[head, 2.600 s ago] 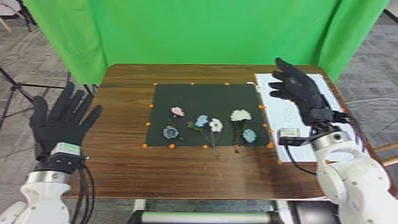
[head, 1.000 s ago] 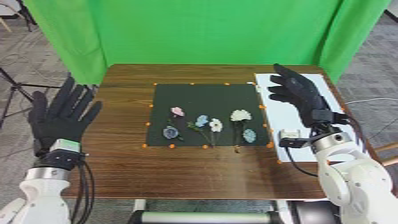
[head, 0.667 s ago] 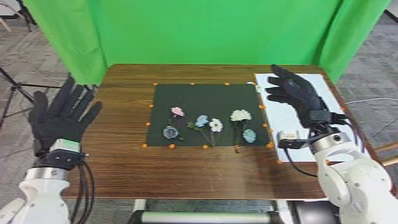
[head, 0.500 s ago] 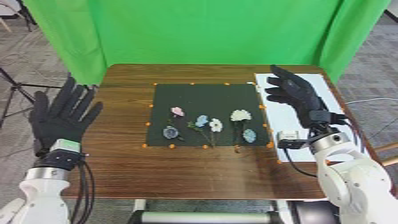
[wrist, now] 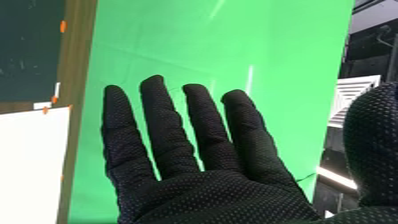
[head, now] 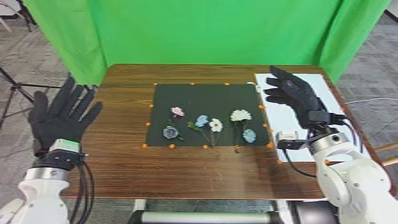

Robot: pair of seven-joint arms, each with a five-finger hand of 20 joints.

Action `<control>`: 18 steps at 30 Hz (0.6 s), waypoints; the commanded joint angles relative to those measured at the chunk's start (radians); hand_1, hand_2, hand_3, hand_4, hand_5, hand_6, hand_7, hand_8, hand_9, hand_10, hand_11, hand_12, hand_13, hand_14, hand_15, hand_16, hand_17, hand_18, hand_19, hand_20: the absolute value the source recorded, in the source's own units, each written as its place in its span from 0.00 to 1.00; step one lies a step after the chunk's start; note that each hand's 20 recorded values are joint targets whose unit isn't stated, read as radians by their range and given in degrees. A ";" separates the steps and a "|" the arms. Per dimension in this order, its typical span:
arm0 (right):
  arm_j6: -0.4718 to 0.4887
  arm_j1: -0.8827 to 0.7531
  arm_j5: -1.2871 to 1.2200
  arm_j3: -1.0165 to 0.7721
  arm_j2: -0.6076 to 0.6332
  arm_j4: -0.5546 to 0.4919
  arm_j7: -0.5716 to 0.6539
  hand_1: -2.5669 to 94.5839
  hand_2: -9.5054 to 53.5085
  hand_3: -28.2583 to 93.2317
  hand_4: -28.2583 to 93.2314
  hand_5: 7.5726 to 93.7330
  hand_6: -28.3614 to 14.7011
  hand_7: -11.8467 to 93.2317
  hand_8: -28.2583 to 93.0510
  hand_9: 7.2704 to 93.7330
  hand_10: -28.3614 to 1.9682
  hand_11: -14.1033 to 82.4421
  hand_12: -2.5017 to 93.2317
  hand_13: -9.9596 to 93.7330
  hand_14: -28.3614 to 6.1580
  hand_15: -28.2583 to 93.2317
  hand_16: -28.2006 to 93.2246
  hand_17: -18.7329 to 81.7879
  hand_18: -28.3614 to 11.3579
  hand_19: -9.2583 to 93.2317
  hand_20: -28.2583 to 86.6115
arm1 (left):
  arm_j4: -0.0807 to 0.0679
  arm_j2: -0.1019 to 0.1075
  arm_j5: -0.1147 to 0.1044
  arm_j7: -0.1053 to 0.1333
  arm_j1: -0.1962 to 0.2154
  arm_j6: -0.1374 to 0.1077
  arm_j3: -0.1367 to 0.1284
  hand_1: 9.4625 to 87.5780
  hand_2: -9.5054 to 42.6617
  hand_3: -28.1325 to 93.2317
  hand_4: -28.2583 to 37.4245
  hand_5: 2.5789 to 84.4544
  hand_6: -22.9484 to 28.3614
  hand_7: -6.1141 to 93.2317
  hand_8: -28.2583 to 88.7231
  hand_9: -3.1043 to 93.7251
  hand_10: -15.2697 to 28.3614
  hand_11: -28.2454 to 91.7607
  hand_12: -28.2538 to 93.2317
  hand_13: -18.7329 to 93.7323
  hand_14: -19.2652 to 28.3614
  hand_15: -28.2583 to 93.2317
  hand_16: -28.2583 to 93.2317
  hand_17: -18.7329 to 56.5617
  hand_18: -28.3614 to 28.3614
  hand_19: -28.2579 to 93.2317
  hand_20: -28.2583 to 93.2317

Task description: Arrange flowers

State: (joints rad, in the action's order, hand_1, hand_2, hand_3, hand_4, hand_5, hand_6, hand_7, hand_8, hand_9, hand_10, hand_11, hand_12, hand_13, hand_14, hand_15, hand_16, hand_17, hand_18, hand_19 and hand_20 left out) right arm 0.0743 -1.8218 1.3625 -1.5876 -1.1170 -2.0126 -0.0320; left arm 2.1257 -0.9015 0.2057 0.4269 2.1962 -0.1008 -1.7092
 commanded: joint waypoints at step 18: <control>0.016 -0.012 -0.003 -0.008 0.002 -0.010 -0.005 0.08 0.30 0.87 0.00 0.31 0.58 0.19 0.16 0.38 0.50 0.19 0.15 0.42 0.33 0.37 0.40 0.33 0.20 0.44 0.42 | 0.003 -0.015 0.013 -0.008 0.008 0.008 -0.003 0.16 0.42 0.77 0.00 0.34 0.50 0.18 0.15 0.30 0.57 0.32 0.29 0.32 0.62 0.41 0.18 0.17 0.74 0.47 0.31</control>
